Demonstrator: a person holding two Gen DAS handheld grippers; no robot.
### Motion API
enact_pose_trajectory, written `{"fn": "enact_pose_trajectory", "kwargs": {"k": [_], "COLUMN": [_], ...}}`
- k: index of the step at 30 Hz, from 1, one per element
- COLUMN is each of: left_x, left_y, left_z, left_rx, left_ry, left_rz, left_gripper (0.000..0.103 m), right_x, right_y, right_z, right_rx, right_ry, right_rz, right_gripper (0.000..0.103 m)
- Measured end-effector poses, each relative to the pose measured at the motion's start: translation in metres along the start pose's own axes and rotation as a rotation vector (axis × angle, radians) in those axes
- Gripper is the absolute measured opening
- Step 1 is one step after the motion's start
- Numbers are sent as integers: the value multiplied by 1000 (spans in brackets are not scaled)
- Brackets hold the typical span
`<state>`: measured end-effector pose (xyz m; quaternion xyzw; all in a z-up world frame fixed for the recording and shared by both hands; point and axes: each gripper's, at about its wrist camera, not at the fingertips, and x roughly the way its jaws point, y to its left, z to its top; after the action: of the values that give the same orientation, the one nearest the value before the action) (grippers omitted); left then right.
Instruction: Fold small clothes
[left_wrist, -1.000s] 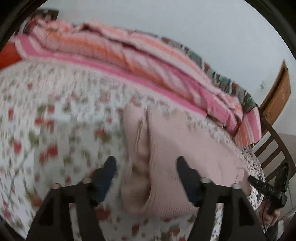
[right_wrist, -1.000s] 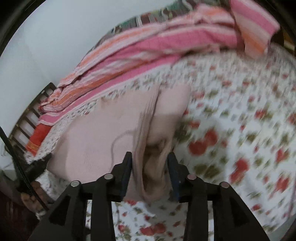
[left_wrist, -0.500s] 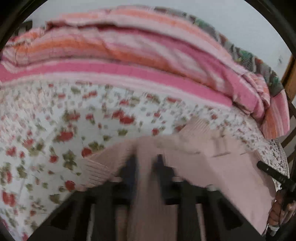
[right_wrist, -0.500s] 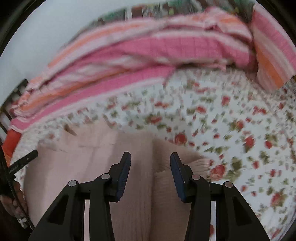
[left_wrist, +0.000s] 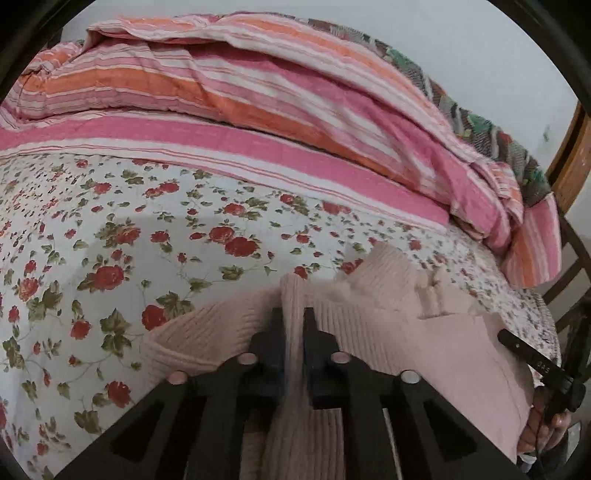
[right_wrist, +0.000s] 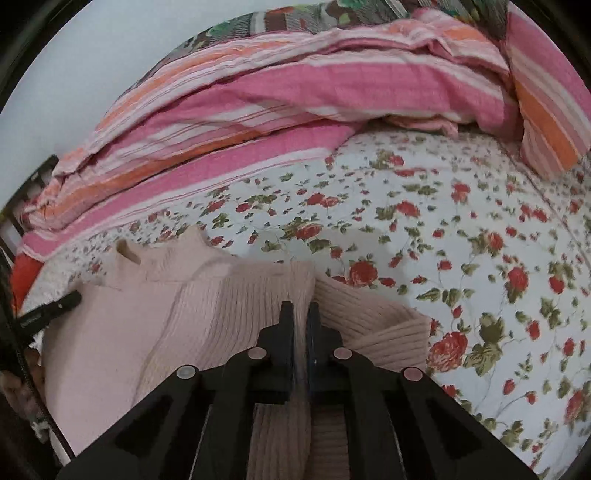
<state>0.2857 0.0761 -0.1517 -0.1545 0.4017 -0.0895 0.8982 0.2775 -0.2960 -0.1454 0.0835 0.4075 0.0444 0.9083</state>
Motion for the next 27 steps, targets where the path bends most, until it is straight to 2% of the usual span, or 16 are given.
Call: {"fn": "enact_pose_trajectory", "kwargs": {"k": [2, 3, 4, 5, 7, 11, 13, 15, 17, 21, 27], "left_x": [-7, -10, -14, -19, -29, -48, -54, -57, -60, -59, -56], "left_y": [4, 4, 6, 8, 13, 30, 39, 47, 53, 59, 61], "left_z": [-1, 0, 1, 1, 2, 6, 8, 7, 6, 5, 2], "left_rx": [0, 4, 7, 6, 2, -46, -83, -95, -90, -71, -51], "left_ry": [-2, -8, -21, -42, -88, -132, -145, -145, -153, -147, -122], "left_rz": [-20, -28, -38, -47, -50, -65, -74, -83, -64, -37, -30], "left_gripper": [29, 33, 42, 54, 71, 71, 71, 71, 71, 71, 71], "right_x": [-10, -20, -32, -38, -54, -39, -14, 3, 14, 42, 65], "right_y": [3, 8, 17, 25, 60, 116, 136, 144, 144, 137, 143], "right_z": [-1, 0, 1, 2, -3, -23, -34, -36, -29, -4, 11], "right_rx": [7, 6, -8, -27, -101, -186, -207, -222, -195, -124, -116], "right_ry": [-10, -18, -39, -54, -70, 9, 74, 73, 89, 185, 175], "right_rz": [-21, -42, -31, -12, 16, 56, 30, -51, -91, -137, -185], "right_gripper": [28, 28, 29, 38, 55, 55, 55, 55, 55, 56, 56]}}
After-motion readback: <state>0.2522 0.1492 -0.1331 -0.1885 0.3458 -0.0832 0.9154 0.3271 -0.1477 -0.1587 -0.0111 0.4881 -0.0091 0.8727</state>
